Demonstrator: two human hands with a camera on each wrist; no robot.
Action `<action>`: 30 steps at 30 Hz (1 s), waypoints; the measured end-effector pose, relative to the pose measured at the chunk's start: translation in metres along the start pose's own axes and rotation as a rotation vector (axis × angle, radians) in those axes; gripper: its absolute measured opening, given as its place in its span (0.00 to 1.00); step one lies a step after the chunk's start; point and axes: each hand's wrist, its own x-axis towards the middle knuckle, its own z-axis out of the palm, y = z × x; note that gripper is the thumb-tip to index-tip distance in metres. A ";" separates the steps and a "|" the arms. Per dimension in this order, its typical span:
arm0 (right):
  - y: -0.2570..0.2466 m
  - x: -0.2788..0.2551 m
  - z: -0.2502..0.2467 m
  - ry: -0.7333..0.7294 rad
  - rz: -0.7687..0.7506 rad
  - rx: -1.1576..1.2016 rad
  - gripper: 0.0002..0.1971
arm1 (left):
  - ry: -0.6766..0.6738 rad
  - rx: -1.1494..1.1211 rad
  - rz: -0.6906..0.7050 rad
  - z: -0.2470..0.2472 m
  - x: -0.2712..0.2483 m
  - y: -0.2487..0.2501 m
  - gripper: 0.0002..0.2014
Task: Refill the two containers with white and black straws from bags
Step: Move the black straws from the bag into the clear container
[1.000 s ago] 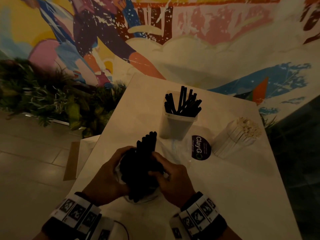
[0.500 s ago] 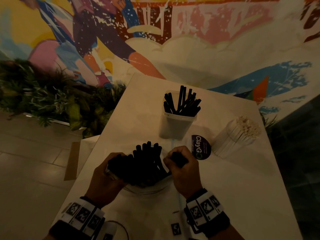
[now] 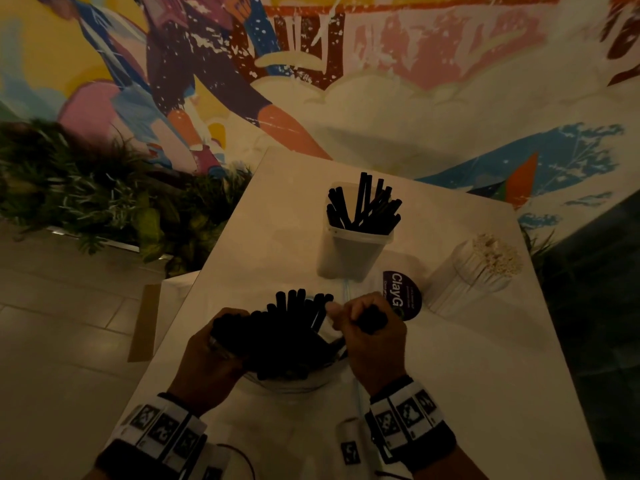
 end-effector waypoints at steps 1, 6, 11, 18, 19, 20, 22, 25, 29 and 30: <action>0.009 -0.001 -0.001 -0.028 0.054 -0.040 0.17 | -0.005 0.006 -0.006 0.000 0.000 -0.001 0.17; 0.030 -0.008 -0.004 -0.168 0.216 -0.196 0.11 | -0.032 -0.023 -0.042 0.004 0.003 0.000 0.15; -0.006 0.006 0.001 -0.090 0.195 0.046 0.22 | -0.012 -0.019 -0.054 0.003 0.003 -0.003 0.16; -0.082 0.042 -0.008 -0.021 0.074 0.265 0.20 | -0.017 0.083 0.023 0.003 0.004 0.003 0.17; -0.093 0.048 -0.010 -0.029 0.048 0.272 0.19 | -0.008 0.077 0.015 0.003 0.003 0.002 0.17; -0.104 0.054 -0.013 -0.034 0.013 0.277 0.21 | 0.000 0.069 0.008 0.003 0.003 0.002 0.18; -0.129 0.067 -0.015 0.006 -0.083 0.312 0.24 | 0.008 0.046 -0.002 0.002 0.002 0.000 0.20; -0.156 0.094 -0.016 0.201 -0.242 0.388 0.25 | 0.006 0.004 -0.027 0.001 0.001 -0.003 0.23; -0.171 0.134 -0.016 0.349 -0.360 0.448 0.25 | -0.005 -0.033 -0.038 0.001 0.000 -0.008 0.21; -0.169 0.141 -0.015 0.356 -0.370 0.421 0.24 | -0.003 -0.043 -0.042 0.001 0.000 -0.008 0.19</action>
